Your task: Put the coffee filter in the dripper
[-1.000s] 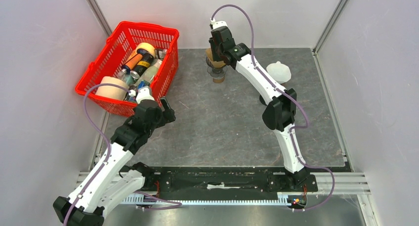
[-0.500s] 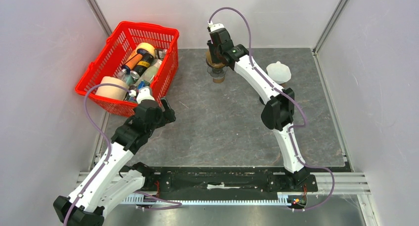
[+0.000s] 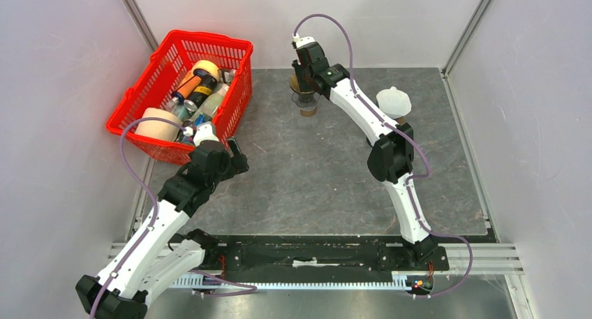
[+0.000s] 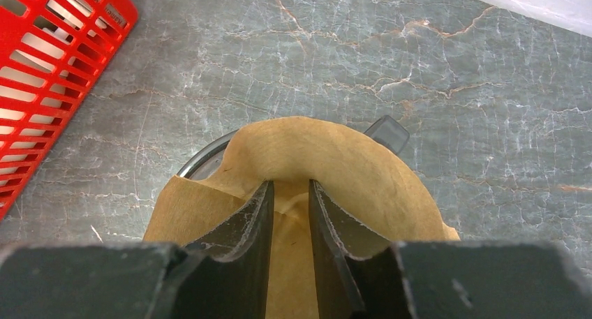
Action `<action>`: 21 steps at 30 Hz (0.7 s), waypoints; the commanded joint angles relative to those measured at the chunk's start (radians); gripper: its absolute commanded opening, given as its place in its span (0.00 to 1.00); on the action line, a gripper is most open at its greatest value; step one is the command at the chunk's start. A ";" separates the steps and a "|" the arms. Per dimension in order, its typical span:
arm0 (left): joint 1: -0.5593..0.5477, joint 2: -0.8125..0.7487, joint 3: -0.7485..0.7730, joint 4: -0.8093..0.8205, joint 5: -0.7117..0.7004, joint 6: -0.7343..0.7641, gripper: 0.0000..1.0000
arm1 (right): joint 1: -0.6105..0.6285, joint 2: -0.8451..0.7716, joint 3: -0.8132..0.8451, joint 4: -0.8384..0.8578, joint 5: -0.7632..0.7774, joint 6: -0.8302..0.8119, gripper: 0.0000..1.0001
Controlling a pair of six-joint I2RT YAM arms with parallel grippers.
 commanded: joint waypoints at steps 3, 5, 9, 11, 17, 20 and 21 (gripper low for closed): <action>0.004 0.004 0.005 0.017 0.001 -0.016 0.94 | -0.004 -0.013 0.061 -0.008 -0.004 -0.020 0.34; 0.004 0.004 0.004 0.019 0.003 -0.016 0.94 | -0.004 -0.025 0.071 -0.005 0.002 -0.021 0.35; 0.004 0.004 0.004 0.019 0.007 -0.016 0.94 | -0.004 -0.052 0.075 0.012 0.013 -0.020 0.36; 0.003 0.004 0.005 0.018 0.009 -0.016 0.94 | -0.004 -0.061 0.074 0.016 0.018 -0.021 0.37; 0.004 0.005 0.009 0.019 0.017 -0.012 0.94 | -0.005 -0.079 0.057 0.016 0.018 -0.019 0.42; 0.004 0.006 0.009 0.019 0.017 -0.013 0.94 | -0.004 -0.088 0.051 0.015 0.018 -0.019 0.43; 0.003 0.006 0.009 0.019 0.017 -0.012 0.94 | -0.004 -0.093 0.052 0.015 0.018 -0.021 0.44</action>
